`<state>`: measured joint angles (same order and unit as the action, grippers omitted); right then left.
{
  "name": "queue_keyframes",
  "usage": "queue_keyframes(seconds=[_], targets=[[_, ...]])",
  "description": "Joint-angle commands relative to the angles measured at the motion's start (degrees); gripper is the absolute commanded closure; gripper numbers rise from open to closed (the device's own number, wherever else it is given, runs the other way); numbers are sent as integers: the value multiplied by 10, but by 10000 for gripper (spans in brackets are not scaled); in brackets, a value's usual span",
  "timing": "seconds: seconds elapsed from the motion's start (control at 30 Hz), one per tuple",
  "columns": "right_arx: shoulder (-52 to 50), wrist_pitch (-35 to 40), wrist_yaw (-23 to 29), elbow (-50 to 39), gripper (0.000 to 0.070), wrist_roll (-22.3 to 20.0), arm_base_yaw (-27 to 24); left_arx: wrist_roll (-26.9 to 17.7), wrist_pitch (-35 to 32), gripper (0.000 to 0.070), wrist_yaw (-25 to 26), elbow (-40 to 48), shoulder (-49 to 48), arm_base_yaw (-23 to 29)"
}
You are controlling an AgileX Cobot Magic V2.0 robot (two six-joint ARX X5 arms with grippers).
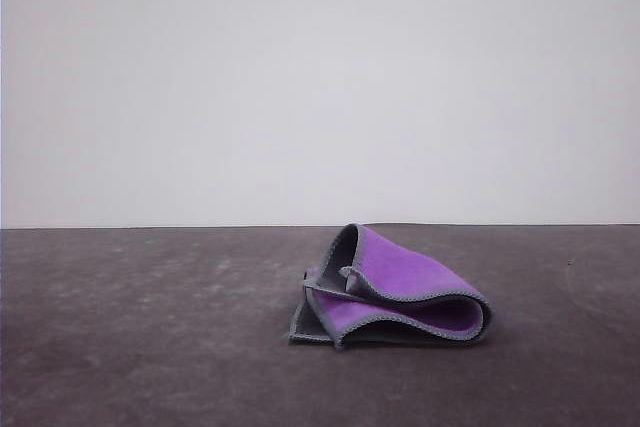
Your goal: Fold clothes
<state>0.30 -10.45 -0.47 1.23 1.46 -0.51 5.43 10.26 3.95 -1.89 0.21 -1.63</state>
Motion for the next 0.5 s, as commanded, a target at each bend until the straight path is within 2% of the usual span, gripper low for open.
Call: queue_keyframes(seconds=[0.0,0.47], targets=[[-1,8,1,-5,693,9,0,2,4,689,0,11,0,1],[-1,17,2,-5,693,9,-1,2,4,689,0,11,0,1]])
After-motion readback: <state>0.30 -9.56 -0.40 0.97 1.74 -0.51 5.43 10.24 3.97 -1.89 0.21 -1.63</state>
